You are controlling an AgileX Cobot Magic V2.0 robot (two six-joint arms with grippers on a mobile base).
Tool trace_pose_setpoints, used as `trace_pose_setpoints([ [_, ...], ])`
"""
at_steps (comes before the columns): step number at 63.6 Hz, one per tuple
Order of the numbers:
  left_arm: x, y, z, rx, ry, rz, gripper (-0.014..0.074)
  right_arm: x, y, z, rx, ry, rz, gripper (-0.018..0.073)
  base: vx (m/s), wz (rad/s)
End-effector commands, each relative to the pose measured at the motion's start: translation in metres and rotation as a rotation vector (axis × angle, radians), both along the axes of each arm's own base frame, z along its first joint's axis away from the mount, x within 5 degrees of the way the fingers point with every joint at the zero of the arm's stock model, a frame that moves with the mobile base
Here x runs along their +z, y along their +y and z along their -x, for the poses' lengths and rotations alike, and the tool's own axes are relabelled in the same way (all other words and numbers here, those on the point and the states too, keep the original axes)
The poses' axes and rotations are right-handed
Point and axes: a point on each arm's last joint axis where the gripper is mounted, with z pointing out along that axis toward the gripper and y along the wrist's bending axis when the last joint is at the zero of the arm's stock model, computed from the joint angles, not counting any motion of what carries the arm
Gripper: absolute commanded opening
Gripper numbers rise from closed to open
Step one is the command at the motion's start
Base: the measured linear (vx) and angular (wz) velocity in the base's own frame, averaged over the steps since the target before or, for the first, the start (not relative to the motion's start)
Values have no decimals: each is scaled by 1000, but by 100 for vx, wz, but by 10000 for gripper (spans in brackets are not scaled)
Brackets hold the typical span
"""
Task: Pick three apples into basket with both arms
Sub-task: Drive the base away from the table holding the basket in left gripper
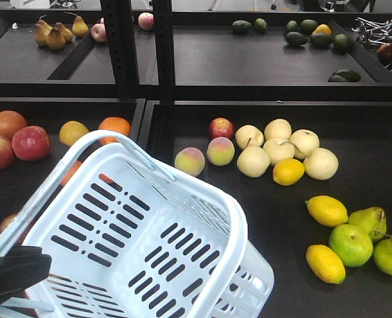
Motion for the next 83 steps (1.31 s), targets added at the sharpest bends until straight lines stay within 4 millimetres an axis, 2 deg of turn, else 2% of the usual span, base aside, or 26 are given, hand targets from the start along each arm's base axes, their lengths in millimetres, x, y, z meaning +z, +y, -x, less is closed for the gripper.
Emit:
trace_pose_setpoints([
  [1, 16, -1, -3, 38, -61, 94, -6, 3, 1, 0, 8, -76, 1, -1, 0, 0],
  [43, 16, -1, -3, 38, -62, 94, -6, 3, 1, 0, 8, -76, 1, -1, -3, 7],
  [83, 16, -1, -3, 38, -62, 94, -6, 3, 1, 0, 8, -76, 1, -1, -10, 36],
])
